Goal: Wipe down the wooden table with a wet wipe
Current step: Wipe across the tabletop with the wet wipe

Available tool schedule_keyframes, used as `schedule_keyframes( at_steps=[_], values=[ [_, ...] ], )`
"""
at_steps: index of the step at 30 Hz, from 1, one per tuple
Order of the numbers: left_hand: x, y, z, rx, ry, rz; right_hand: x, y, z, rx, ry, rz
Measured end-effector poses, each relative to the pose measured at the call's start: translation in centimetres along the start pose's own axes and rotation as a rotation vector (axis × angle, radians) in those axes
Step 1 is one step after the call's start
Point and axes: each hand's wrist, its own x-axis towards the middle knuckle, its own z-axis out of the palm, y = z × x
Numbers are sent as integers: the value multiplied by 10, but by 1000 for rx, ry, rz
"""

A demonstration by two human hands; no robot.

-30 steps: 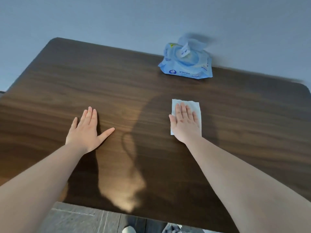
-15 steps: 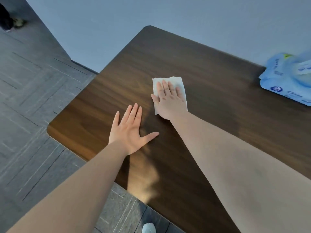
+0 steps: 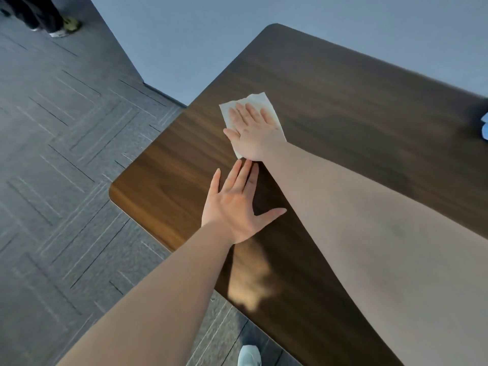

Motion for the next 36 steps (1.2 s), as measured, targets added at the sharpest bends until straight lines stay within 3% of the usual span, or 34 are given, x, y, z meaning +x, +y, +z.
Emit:
schedule_keyframes(
  at_steps=[8,13,18,31,36],
  values=[
    [1,0,1,30,-48,-14,-62,33,7,90,25,134],
    [-3,5,-6,128,-139,-15,-149,85,14,111,11,334],
    [-16,35,-7,187,-90,87,-248,153,21,152,17,560],
    [-20,295,18,139,-138,609,-514,313,46,267,106,1125],
    [-25,376,29,207,-212,713,-619,357,52,280,109,1312]
  ],
)
